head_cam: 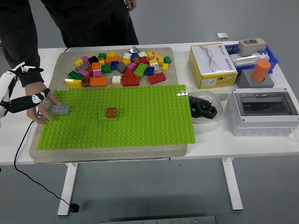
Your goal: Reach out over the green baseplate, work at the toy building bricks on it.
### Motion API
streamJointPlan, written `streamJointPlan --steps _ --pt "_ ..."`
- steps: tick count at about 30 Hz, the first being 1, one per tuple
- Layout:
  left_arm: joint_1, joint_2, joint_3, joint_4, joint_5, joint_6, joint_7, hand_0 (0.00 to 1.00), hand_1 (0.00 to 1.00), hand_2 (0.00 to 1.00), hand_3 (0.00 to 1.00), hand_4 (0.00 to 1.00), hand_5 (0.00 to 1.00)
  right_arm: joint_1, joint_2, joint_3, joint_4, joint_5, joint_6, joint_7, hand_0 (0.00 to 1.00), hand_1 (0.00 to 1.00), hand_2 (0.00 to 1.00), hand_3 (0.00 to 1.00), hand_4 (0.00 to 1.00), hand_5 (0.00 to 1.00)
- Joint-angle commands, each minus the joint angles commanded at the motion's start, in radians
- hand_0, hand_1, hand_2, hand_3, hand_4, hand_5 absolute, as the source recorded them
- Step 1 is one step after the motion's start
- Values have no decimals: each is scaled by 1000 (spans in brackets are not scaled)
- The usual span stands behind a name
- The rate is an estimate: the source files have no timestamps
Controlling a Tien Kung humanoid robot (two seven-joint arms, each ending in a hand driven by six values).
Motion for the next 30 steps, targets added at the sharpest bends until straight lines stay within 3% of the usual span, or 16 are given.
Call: streamJointPlan --steps 8,17,28,30 --pt "-2 -20 -18 -24 10 0 0 992 998 998 658 786 2 1 4 -2 0 5 -1 2 698 589 711 692 745 779" --pt "-11 -8 -12 -24 25 0 0 989 998 998 650 781 2 6 5 3 0 12 -1 4 698 589 711 692 745 780" --pt "-9 -15 -17 -27 26 0 0 988 998 998 645 776 2 6 5 -1 0 16 -1 5 699 590 710 692 745 780" --pt "-10 -4 -7 -23 25 0 -1 987 998 998 635 772 2 7 5 -2 0 17 -1 5 699 590 710 692 745 780"
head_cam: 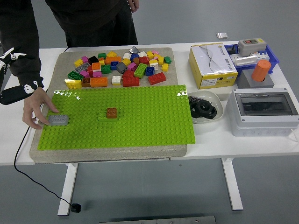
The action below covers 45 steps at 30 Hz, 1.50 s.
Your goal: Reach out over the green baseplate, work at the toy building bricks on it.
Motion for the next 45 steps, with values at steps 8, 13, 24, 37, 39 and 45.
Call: streamJointPlan --steps 8,13,24,37,39,45 --pt "-50 159 166 111 49 15 -2 990 998 998 646 774 2 6 -8 -4 0 6 0 0 699 589 710 693 743 779" --pt "-135 263 300 208 101 25 1 993 998 998 721 792 2 13 -17 -5 0 10 0 1 699 589 710 692 745 780" --pt "-250 336 573 367 97 8 16 994 998 998 763 808 2 24 -26 -6 0 14 -2 2 698 589 710 691 746 780" --pt "-229 342 545 298 102 -7 36 998 998 998 763 806 2 11 -16 5 0 -10 2 -6 698 589 710 691 745 780" --pt "-244 344 564 305 101 -8 37 998 998 998 763 806 2 13 -15 5 0 -10 2 -6 698 589 710 691 745 780" --pt "-306 328 637 372 89 -13 39 998 998 998 764 803 2 17 -10 8 0 -13 0 -8 698 589 709 690 745 779"
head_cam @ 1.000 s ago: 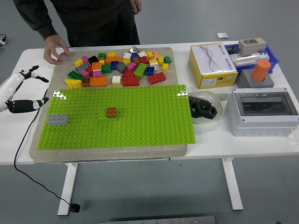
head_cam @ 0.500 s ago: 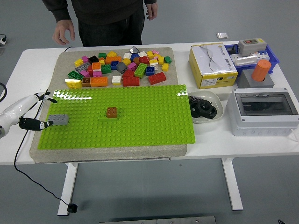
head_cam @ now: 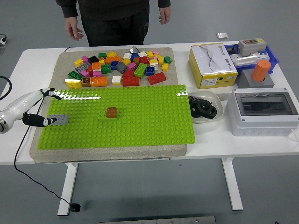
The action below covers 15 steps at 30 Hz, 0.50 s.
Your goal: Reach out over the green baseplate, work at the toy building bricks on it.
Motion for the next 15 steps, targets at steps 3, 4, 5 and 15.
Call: streamJointPlan --steps 3,4,5,15 --pt "-27 -10 36 42 -12 -3 0 998 998 998 765 804 2 2 0 1 0 1 -1 1 698 589 709 691 744 779" --pt "-34 -12 46 52 -14 -4 0 998 998 998 765 804 2 2 0 0 0 2 -1 1 698 589 709 691 744 779" --pt "-45 -15 62 68 -19 -5 -1 998 998 998 765 804 2 2 -1 1 0 2 -1 1 698 589 709 691 744 779" --pt "-113 -34 155 173 -41 -10 -3 998 998 998 766 807 2 3 -6 -2 0 3 -1 3 698 589 709 691 746 780"
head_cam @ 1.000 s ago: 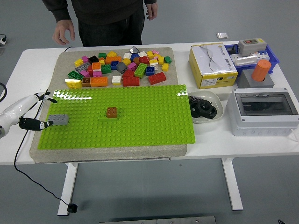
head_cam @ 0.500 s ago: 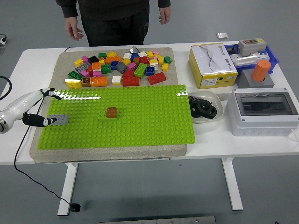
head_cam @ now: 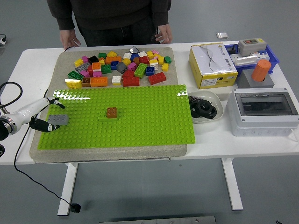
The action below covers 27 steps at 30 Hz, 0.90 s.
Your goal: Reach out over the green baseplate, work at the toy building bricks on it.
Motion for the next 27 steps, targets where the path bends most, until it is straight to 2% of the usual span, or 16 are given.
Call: streamJointPlan --steps 2,6,11,15,19,20,23,25,27 --pt "1 4 -8 -6 4 -2 2 998 998 998 766 807 2 0 0 0 0 1 0 0 698 589 709 691 746 780" --pt "29 28 -52 -70 22 -12 15 998 998 998 767 812 2 -2 0 2 0 2 0 0 696 589 709 691 745 779" --pt "124 77 -165 -211 17 -39 41 998 998 998 767 812 2 -6 0 5 0 3 0 0 696 589 709 691 745 779" --pt "209 85 -270 -337 -7 -58 57 998 998 998 761 815 2 -9 1 10 0 -3 0 0 698 590 709 691 745 779" --pt "288 44 -369 -436 -21 -65 64 998 998 998 763 818 2 -13 4 14 0 -5 0 0 699 589 708 691 745 779" --pt "318 18 -407 -468 -25 -66 64 998 998 998 763 818 2 -16 5 14 0 -4 0 0 699 589 708 691 745 779" --pt "380 -33 -487 -530 -26 -66 65 998 998 998 763 818 2 -20 7 15 0 -3 0 1 699 589 708 691 745 779" --pt "414 -57 -537 -558 -20 -65 65 998 998 998 766 822 2 -21 8 15 0 -5 0 1 698 590 709 691 745 779" --pt "431 -70 -577 -569 -15 -65 66 998 998 998 766 822 2 -22 8 15 0 -6 0 1 698 590 709 691 745 779"
